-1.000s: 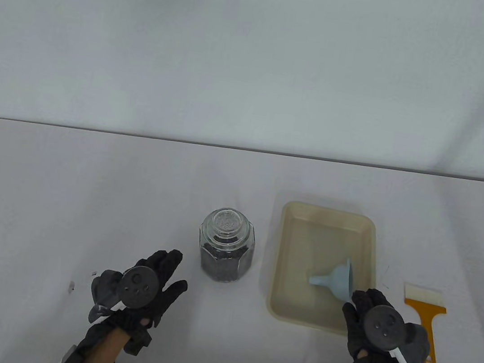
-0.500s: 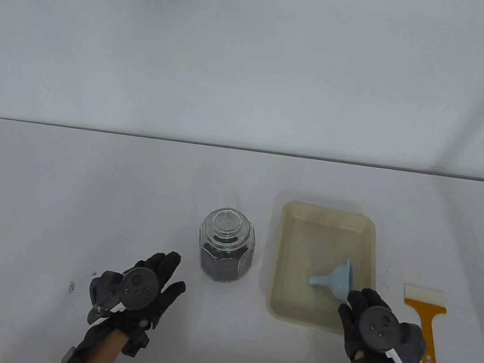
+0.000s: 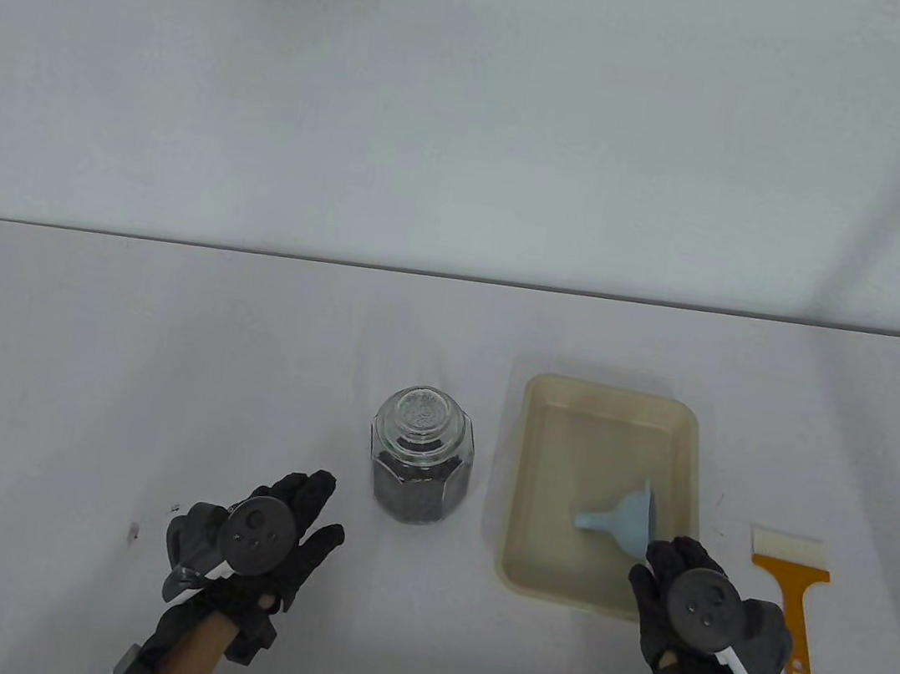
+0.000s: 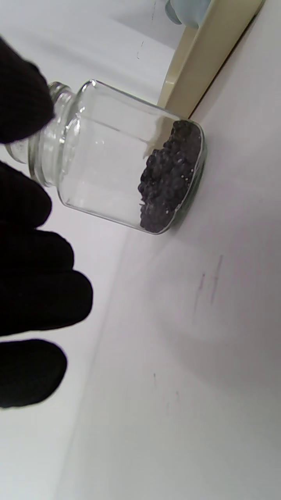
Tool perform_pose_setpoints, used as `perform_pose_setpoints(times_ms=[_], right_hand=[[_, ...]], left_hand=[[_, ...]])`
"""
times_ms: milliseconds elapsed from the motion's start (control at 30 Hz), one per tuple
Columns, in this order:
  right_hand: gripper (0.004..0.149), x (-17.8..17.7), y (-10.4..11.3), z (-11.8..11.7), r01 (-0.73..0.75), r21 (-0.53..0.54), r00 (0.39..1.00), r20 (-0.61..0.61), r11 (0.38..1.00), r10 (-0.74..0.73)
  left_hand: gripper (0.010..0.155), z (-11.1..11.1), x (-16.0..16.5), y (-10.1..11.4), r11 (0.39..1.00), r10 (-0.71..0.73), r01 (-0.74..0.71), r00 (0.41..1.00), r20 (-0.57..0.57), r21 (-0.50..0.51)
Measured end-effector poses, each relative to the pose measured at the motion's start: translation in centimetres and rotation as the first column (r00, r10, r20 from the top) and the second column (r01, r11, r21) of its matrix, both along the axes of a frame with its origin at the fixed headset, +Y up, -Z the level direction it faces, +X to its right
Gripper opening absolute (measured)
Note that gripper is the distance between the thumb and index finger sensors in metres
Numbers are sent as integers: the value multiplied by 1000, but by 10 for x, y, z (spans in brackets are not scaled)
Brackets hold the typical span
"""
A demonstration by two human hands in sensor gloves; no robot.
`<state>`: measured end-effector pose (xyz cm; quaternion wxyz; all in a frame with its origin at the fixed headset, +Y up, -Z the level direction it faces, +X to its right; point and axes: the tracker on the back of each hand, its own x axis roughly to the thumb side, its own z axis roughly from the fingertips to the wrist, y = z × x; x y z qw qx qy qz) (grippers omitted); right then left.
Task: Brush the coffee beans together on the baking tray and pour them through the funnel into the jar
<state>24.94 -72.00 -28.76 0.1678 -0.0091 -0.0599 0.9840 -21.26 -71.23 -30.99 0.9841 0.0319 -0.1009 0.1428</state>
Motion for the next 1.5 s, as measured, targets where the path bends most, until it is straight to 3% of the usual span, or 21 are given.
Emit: perform_pose_setpoints(times_ms=[1500], right_hand=[[55, -1, 0, 0, -10, -17, 1000, 5, 1000, 10]], left_hand=[[70, 0, 6, -2, 999, -26, 27, 999, 35, -33]])
